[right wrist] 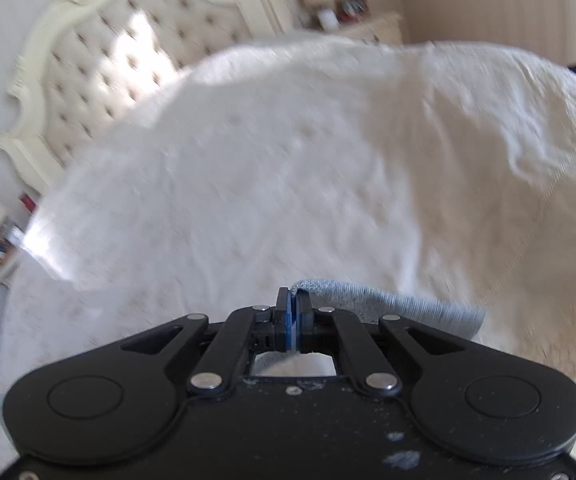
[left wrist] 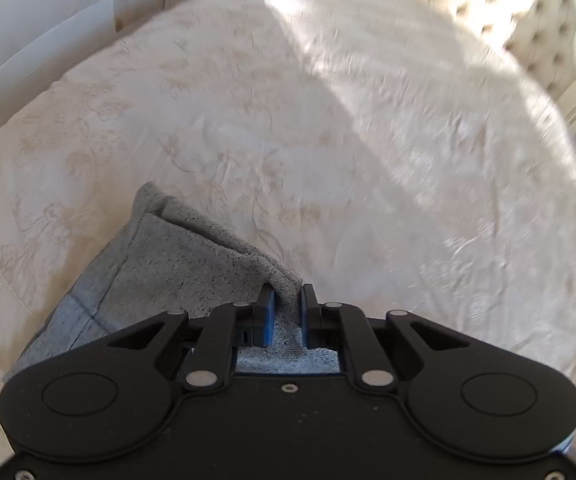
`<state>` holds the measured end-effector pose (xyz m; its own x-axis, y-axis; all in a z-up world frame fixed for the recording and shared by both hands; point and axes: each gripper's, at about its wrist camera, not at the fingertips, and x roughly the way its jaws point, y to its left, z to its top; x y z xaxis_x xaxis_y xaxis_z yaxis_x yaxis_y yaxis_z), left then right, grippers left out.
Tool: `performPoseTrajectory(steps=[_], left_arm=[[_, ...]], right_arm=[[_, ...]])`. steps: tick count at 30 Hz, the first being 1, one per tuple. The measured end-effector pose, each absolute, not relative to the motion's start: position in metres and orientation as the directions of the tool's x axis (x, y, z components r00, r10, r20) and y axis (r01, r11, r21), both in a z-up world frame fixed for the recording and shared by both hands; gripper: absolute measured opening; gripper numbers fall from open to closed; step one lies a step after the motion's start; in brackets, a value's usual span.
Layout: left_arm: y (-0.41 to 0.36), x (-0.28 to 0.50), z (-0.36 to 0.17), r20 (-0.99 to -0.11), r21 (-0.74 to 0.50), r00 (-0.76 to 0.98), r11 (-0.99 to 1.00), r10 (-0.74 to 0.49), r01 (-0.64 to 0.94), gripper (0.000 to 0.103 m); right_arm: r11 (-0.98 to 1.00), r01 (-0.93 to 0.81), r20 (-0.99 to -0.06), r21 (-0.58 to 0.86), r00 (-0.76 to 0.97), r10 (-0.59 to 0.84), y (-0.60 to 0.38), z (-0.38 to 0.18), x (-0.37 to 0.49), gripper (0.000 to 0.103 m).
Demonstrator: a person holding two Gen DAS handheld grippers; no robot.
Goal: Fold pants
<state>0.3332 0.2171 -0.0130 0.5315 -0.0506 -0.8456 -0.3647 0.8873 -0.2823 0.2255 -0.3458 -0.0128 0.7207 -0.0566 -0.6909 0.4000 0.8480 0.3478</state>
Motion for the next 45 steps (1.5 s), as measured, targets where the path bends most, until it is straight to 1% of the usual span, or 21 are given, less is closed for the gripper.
performPoseTrajectory(steps=[2, 5, 8, 11, 13, 15, 17, 19, 23, 26, 28, 30, 32, 35, 37, 39, 43, 44, 45], left_arm=[[0.228, 0.293, -0.009, -0.813, -0.32, 0.58, 0.874, -0.055, -0.365, 0.016], [0.24, 0.239, -0.03, -0.813, -0.311, 0.582, 0.873, -0.04, -0.375, 0.016], [0.242, 0.205, -0.078, -0.886, -0.221, 0.464, 0.884, -0.006, -0.411, 0.016], [0.234, 0.184, -0.135, -0.949, -0.116, 0.315, 0.896, 0.027, -0.428, 0.013], [0.23, 0.181, -0.164, -0.968, -0.074, 0.248, 0.897, 0.041, -0.436, 0.013], [0.227, 0.182, -0.177, -0.973, -0.043, 0.223, 0.899, 0.061, -0.436, 0.012], [0.226, 0.19, -0.176, -0.972, -0.047, 0.227, 0.905, 0.056, -0.423, 0.012], [0.229, 0.201, -0.167, -0.967, -0.08, 0.255, 0.91, 0.029, -0.407, 0.012], [0.233, 0.225, -0.126, -0.934, -0.158, 0.357, 0.924, -0.026, -0.347, 0.012], [0.238, 0.22, -0.099, -0.909, -0.206, 0.41, 0.933, -0.07, -0.297, 0.012], [0.241, 0.208, -0.098, -0.915, -0.202, 0.396, 0.939, -0.079, -0.279, 0.012], [0.241, 0.192, -0.112, -0.936, -0.174, 0.343, 0.949, -0.076, -0.264, 0.012], [0.241, 0.184, -0.135, -0.962, -0.127, 0.267, 0.958, -0.056, -0.255, 0.012], [0.233, 0.17, -0.166, -0.984, -0.054, 0.178, 0.976, -0.017, -0.209, 0.001], [0.232, 0.165, -0.176, -0.989, -0.047, 0.149, 0.98, -0.018, -0.194, 0.001], [0.232, 0.165, -0.174, -0.989, -0.059, 0.148, 0.98, -0.031, -0.19, 0.001], [0.231, 0.169, -0.152, -0.975, -0.103, 0.211, 0.983, -0.07, -0.153, 0.002], [0.231, 0.172, -0.146, -0.97, -0.115, 0.232, 0.982, -0.078, -0.149, 0.006], [0.232, 0.175, -0.139, -0.964, -0.121, 0.254, 0.98, -0.078, -0.156, 0.012]], right_arm=[[0.851, 0.372, -0.672, 0.37, 0.74, -0.031, -0.348, -0.005, 0.211, 0.002], [0.857, 0.374, -0.71, 0.353, 0.704, -0.015, -0.351, -0.017, 0.178, 0.002], [0.862, 0.412, -0.8, 0.294, 0.6, -0.014, -0.348, -0.053, 0.153, 0.002], [0.857, 0.472, -0.891, 0.207, 0.452, -0.033, -0.341, -0.111, 0.135, 0.002], [0.854, 0.496, -0.924, 0.159, 0.378, -0.048, -0.337, -0.142, 0.125, 0.002], [0.848, 0.514, -0.935, 0.133, 0.35, -0.066, -0.333, -0.156, 0.12, 0.002], [0.841, 0.526, -0.934, 0.127, 0.35, -0.077, -0.331, -0.154, 0.121, 0.002], [0.84, 0.525, -0.923, 0.139, 0.376, -0.083, -0.33, -0.145, 0.124, 0.002], [0.846, 0.51, -0.889, 0.156, 0.447, -0.105, -0.325, -0.114, 0.133, 0.002], [0.841, 0.51, -0.85, 0.183, 0.512, -0.125, -0.318, -0.081, 0.127, 0.002], [0.834, 0.521, -0.838, 0.182, 0.526, -0.145, -0.316, -0.071, 0.115, 0.002], [0.828, 0.539, -0.853, 0.157, 0.496, -0.16, -0.31, -0.077, 0.101, 0.002], [0.816, 0.567, -0.881, 0.115, 0.437, -0.179, -0.308, -0.096, 0.093, 0.002], [0.807, 0.589, -0.916, 0.035, 0.343, -0.211, -0.303, -0.131, 0.086, 0.002], [0.803, 0.596, -0.926, 0.002, 0.305, -0.223, -0.3, -0.145, 0.084, 0.002], [0.791, 0.611, -0.926, 0.003, 0.3, -0.228, -0.3, -0.147, 0.082, 0.002], [0.782, 0.623, -0.912, 0.019, 0.331, -0.241, -0.298, -0.132, 0.079, 0.002], [0.781, 0.625, -0.909, 0.022, 0.338, -0.245, -0.298, -0.128, 0.079, 0.002], [0.78, 0.625, -0.904, 0.024, 0.347, -0.25, -0.297, -0.123, 0.08, 0.002]])
